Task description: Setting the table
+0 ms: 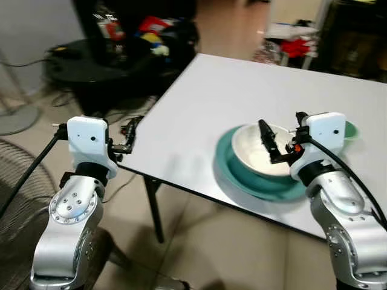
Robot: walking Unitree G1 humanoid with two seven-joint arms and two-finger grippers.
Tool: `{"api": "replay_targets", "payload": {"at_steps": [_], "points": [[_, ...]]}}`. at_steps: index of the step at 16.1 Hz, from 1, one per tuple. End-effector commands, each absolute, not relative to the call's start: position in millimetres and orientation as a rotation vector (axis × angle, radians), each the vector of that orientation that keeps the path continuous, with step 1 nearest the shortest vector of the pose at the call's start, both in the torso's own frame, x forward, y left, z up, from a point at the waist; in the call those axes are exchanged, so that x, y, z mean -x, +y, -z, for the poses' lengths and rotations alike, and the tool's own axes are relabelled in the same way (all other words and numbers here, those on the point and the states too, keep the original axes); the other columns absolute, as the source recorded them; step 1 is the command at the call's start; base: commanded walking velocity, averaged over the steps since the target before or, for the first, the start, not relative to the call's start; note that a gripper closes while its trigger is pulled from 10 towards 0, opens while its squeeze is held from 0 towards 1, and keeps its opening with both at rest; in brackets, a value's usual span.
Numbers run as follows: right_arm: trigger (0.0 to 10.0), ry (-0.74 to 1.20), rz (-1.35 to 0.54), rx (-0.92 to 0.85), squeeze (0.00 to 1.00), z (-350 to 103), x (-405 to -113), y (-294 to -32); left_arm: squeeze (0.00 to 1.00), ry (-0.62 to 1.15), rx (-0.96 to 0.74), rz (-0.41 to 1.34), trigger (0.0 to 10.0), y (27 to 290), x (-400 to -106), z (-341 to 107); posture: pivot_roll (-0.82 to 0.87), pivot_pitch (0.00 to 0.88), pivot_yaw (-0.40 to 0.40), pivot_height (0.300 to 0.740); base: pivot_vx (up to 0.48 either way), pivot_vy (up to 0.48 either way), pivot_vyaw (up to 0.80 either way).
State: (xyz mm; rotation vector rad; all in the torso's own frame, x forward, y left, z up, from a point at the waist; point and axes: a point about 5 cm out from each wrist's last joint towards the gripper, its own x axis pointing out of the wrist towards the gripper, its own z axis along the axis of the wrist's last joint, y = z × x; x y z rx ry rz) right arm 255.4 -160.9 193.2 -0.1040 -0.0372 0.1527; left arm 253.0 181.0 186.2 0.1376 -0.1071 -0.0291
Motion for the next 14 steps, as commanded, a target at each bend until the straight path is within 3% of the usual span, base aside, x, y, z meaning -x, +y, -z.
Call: {"api": "replay_targets", "payload": {"at_steps": [1,2,3,14], "points": [[10.0,-0.037,-0.150,0.085,1.00,-191.5,-255.1,-162.2,0.18,-0.108,-0.108,0.033,10.0,179.8,-255.1,-190.0,0.12,0.000,0.057,0.740,0.000,0.000,0.80],[10.0,-0.029,-0.156,0.074,1.00,-190.1,-255.3,-161.5,0.14,-0.083,-0.147,0.017,10.0,182.3,-255.8,-187.8,0.12,0.000,0.057,0.740,0.000,0.000,0.80],[10.0,-0.015,-0.190,0.063,1.00,-187.1,-254.9,-158.2,0.00,-0.055,-0.168,0.064,10.0,181.4,-256.1,-182.9,0.12,0.000,0.056,0.740,0.000,0.000,0.80],[10.0,-0.013,-0.314,0.020,1.00,-183.5,-253.3,-143.0,0.00,-0.002,-0.186,0.101,10.0,182.0,-255.1,-174.7,0.13,0.000,0.045,0.740,0.000,0.000,0.80]]}}
